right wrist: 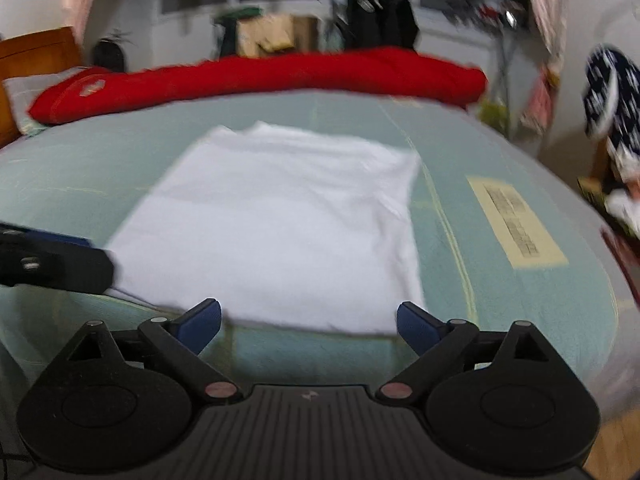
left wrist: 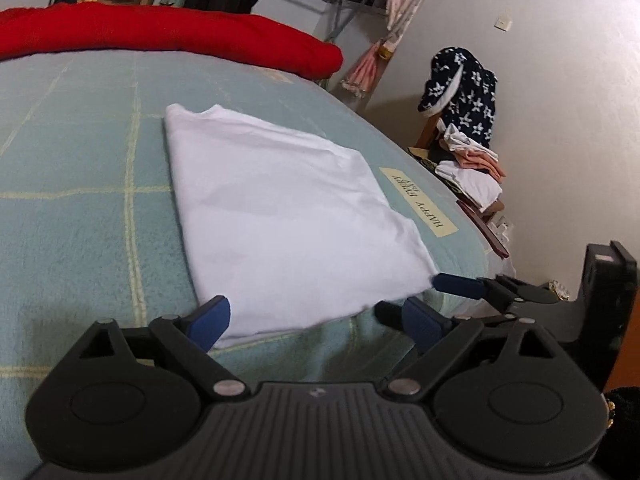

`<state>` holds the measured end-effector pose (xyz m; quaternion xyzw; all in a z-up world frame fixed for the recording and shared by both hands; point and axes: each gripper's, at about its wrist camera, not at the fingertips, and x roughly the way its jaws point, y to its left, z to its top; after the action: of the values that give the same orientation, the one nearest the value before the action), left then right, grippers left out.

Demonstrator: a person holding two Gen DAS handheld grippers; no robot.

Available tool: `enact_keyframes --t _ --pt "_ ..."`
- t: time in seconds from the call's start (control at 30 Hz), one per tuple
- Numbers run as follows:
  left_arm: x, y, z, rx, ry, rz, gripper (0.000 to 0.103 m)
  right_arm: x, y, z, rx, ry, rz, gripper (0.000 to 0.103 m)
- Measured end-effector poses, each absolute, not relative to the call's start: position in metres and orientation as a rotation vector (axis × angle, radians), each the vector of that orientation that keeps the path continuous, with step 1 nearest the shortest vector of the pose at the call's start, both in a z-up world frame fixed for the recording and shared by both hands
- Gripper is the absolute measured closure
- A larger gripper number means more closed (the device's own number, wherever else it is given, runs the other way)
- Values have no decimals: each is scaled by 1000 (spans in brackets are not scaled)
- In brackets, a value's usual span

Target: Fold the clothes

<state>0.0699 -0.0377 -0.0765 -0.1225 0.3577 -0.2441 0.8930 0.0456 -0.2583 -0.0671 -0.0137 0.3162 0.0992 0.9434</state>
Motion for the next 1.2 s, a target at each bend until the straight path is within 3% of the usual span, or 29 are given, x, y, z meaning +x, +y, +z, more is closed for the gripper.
enact_keyframes --t 0.37,1.2 --pt "65 -21 -63 -295 688 -474 10 86 -272 -40 84 595 289 4" --pt "113 -13 -61 -308 726 -412 10 142 -295 -45 224 679 327 1"
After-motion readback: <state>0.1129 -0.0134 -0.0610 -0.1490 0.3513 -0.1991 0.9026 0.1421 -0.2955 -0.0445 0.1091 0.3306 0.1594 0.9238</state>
